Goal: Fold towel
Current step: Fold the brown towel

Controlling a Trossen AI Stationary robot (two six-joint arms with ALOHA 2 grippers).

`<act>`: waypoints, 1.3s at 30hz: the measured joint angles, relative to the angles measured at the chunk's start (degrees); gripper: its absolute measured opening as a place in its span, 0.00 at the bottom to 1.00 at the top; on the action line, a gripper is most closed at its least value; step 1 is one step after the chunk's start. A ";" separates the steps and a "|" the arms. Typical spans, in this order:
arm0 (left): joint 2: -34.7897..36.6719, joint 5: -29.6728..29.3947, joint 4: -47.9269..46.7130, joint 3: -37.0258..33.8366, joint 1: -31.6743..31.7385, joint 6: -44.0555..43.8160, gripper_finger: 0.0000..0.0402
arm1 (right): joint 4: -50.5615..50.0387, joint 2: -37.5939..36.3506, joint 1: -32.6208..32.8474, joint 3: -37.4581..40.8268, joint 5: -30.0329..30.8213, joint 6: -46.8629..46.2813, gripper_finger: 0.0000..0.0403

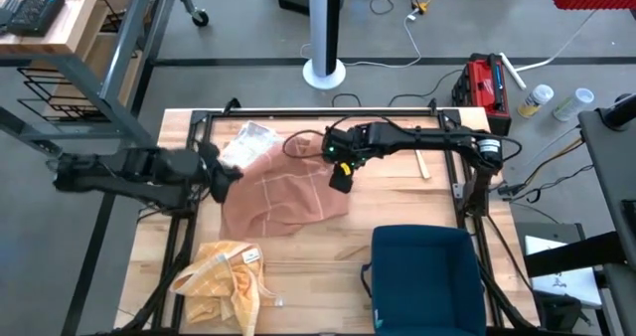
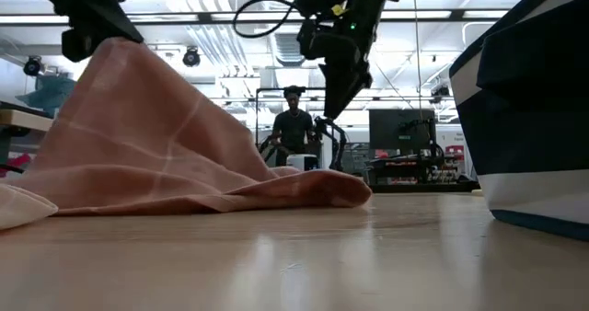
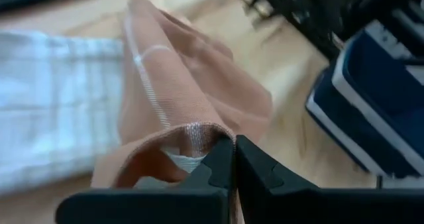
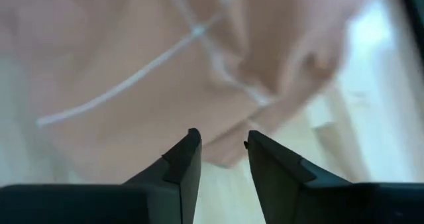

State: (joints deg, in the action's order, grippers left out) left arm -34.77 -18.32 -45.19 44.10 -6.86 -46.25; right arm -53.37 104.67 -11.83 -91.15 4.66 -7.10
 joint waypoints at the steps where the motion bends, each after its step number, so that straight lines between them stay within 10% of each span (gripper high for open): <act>1: -1.36 -1.75 0.07 0.00 -3.04 -1.83 0.00 | 0.43 -0.22 -0.26 0.00 0.02 -0.48 0.31; 16: -27.20 -11.27 3.80 0.74 -36.90 -36.98 0.00 | 13.68 5.96 -1.64 0.11 4.35 -7.93 0.35; 33: -34.18 -15.32 4.06 0.85 -38.88 -44.09 0.00 | 17.33 7.93 -2.85 3.98 2.72 -8.86 0.25; 39: -34.08 -18.74 3.83 0.85 -38.88 -43.90 0.00 | 27.40 7.93 -3.44 9.64 -1.65 -5.78 0.05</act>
State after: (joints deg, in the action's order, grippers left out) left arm -68.84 -37.06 -41.36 44.95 -45.74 -90.14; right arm -25.96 112.60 -15.27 -81.52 3.01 -12.88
